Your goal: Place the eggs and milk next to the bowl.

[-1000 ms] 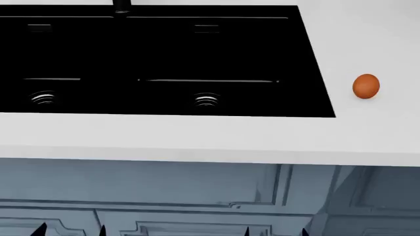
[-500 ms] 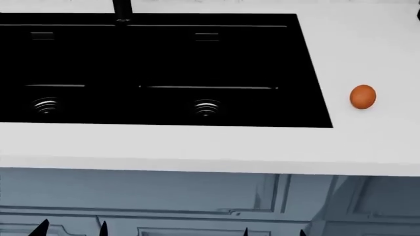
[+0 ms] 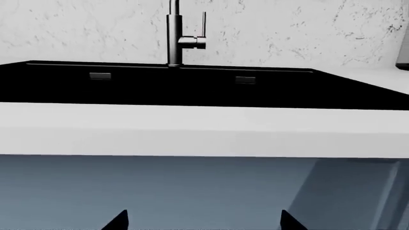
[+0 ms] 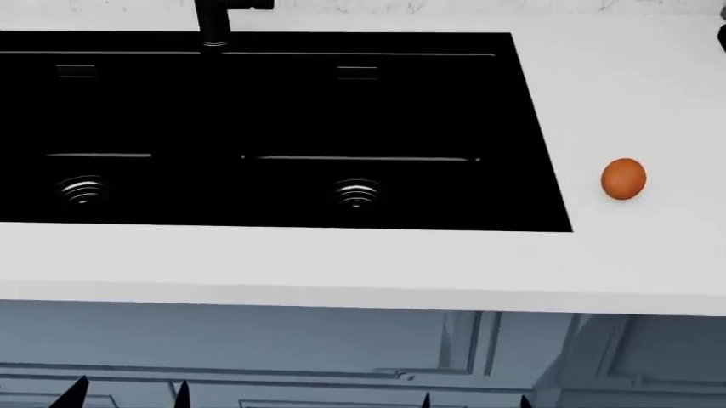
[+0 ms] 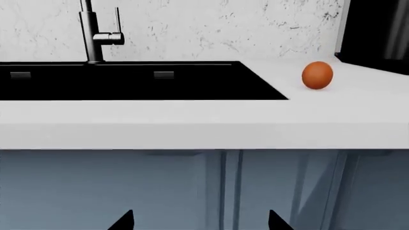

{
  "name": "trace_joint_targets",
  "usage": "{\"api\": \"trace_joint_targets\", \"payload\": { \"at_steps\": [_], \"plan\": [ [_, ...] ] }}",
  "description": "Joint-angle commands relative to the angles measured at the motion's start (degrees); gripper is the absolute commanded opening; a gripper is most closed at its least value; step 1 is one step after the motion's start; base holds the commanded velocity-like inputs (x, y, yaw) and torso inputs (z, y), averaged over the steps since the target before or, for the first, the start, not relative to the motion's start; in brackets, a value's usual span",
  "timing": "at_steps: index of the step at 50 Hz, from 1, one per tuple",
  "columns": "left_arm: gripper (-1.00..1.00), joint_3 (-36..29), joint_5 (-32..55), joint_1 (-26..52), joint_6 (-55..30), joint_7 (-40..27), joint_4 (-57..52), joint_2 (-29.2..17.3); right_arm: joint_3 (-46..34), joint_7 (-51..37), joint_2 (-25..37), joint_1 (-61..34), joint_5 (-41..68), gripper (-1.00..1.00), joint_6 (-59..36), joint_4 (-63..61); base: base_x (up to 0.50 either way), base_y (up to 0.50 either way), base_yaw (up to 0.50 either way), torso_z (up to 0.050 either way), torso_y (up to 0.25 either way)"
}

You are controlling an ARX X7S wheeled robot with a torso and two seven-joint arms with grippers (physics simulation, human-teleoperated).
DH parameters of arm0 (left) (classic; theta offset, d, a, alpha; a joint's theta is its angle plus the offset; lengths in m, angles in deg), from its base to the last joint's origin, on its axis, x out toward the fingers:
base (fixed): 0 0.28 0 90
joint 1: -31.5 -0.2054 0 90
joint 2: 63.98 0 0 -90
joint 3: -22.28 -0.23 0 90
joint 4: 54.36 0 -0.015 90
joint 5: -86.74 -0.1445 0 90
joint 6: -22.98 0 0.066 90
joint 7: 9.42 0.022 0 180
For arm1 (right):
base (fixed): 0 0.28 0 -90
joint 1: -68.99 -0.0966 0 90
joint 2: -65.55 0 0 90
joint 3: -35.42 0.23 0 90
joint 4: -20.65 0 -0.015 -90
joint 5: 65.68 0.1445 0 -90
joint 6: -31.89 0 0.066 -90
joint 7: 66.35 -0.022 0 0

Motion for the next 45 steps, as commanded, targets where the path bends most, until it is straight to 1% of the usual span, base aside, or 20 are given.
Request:
{"api": "trace_joint_targets", "payload": {
  "at_steps": [1, 3, 5, 8, 12, 15, 16, 18, 22, 26, 27, 28, 31, 37, 41, 45],
  "plan": [
    [1.0, -0.83, 0.93, 0.0, -1.72, -1.15, -1.99, -0.85, -0.73, -1.09, 0.96, 0.16, 0.77, 1.0, -1.02, -1.87, 0.0, 0.0, 0.0, 0.0, 0.0],
    [1.0, -0.43, 1.92, 0.21, -2.94, -1.41, -3.72, -1.0, -0.8, -1.33, 1.22, 0.2, 0.83, 1.0, -1.51, -2.89, 0.0, 0.0, 0.0, 0.0, 0.0],
    [1.0, -0.78, 1.06, 0.42, -4.54, -2.2, -4.56, -1.48, -0.97, -1.53, 1.38, 0.24, 0.82, 1.0, -1.79, -3.48, 0.0, 0.0, 0.0, 0.0, 0.0],
    [1.0, -0.49, 2.23, 0.15, -4.34, -2.09, -5.74, -1.58, -1.3, -1.99, 1.53, 0.25, 0.66, 1.0, -2.45, -4.38, 0.0, 0.0, 0.0, 0.0, 0.0],
    [1.0, -0.86, 0.97, -0.08, -4.5, -2.8, -9.01, -2.67, -1.36, -2.79, 2.52, 0.08, 0.41, 1.0, -6.21, -9.39, 0.0, 0.0, 0.0, 0.0, 0.0],
    [1.0, -0.19, 3.59, 1.95, -9.39, -2.47, -14.41, -3.46, -0.96, -3.47, 3.95, -0.94, 0.06, 1.0, -11.41, -15.73, 0.0, 0.0, 0.0, 0.0, 0.0],
    [1.0, -0.18, 3.38, 2.41, -9.87, -2.8, -15.3, -3.61, -0.79, -3.6, 4.23, -1.15, 0.1, 1.0, -12.22, -16.6, 0.0, 0.0, 0.0, 0.0, 0.0],
    [1.0, -0.16, 4.15, 5.52, -14.35, -2.85, -18.58, -4.49, 0.39, -4.21, 5.58, -2.3, 0.25, 1.0, -16.55, -21.56, 0.0, 0.0, 0.0, 0.0, 0.0],
    [1.0, 1.2, 6.34, 10.46, -19.92, -3.52, -21.49, -5.0, 2.45, -4.96, 7.64, -3.75, 1.08, 1.0, -22.93, -28.79, 0.0, 0.0, 0.0, 0.0, 0.0],
    [1.0, 2.13, 8.29, 16.63, -26.51, -4.02, -24.76, -6.15, 6.62, -5.45, 10.25, -6.17, 2.97, 1.0, -30.76, -35.97, 0.0, 0.0, 0.0, 0.0, 0.0],
    [1.0, 2.65, 9.6, 18.62, -29.1, -3.95, -25.47, -6.43, 7.7, -5.56, 11.21, -7.45, 3.33, 1.0, -33.42, -37.81, 0.0, 0.0, 0.0, 0.0, 0.0],
    [1.0, 2.88, 10.08, 19.38, -29.92, -3.96, -25.74, -6.54, 8.24, -5.56, 11.57, -8.02, 3.66, 1.0, -34.62, -38.44, 0.0, 0.0, 0.0, 0.0, 0.0],
    [1.0, 3.59, 11.54, 23.99, -34.27, -4.39, -26.7, -7.26, 10.03, -5.32, 14.24, -12.96, 4.82, 1.0, -42.5, -42.08, 0.0, 0.0, 0.0, 0.0, 0.0],
    [1.0, 5.76, 13.29, 30.29, -38.61, -5.12, -26.53, -8.4, 12.32, -4.74, 17.2, -19.66, 6.72, 1.0, -51.71, -45.02, 0.0, 0.0, 0.0, 0.0, 0.0],
    [1.0, 6.02, 13.79, 31.95, -39.65, -4.91, -25.75, -8.98, 12.95, -4.62, 17.93, -21.34, 7.18, 1.0, -53.78, -45.02, 0.0, 0.0, 0.0, 0.0, 0.0],
    [1.0, 5.96, 13.9, 31.49, -39.12, -4.9, -25.29, -8.79, 12.3, -4.62, 17.89, -21.63, 7.21, 1.0, -53.85, -44.38, 0.0, 0.0, 0.0, 0.0, 0.0]
  ]
}}
